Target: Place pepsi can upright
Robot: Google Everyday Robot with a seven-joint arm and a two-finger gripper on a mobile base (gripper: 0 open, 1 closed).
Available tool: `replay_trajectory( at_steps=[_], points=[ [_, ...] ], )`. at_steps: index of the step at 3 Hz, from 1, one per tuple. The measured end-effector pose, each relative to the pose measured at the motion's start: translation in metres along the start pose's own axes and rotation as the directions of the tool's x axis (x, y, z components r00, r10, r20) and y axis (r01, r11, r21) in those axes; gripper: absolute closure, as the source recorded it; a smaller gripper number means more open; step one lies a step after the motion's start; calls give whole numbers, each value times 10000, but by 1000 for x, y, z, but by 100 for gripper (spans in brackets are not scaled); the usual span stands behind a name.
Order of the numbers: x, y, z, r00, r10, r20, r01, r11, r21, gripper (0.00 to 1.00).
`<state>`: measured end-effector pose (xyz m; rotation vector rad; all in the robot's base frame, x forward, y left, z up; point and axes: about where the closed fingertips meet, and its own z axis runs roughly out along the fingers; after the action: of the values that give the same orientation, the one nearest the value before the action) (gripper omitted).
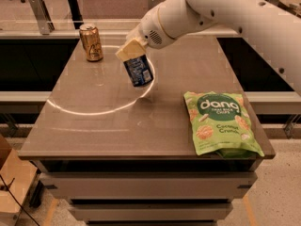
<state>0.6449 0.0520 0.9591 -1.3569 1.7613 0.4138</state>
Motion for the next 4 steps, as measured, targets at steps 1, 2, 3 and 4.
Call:
replay_trajectory(
  at_steps=[1,2,3,4],
  points=[
    [-2,4,2,9955,-926,210,926,9957,34,100],
    [-3,8,6,9820,-1700,825,1689,9854,202,100],
    [-3,7,6,9610,-2118,1776,2047,9771,576,100],
    [-4,5,1,9389,-2269,2588,2081,9732,980,100]
  ],
)
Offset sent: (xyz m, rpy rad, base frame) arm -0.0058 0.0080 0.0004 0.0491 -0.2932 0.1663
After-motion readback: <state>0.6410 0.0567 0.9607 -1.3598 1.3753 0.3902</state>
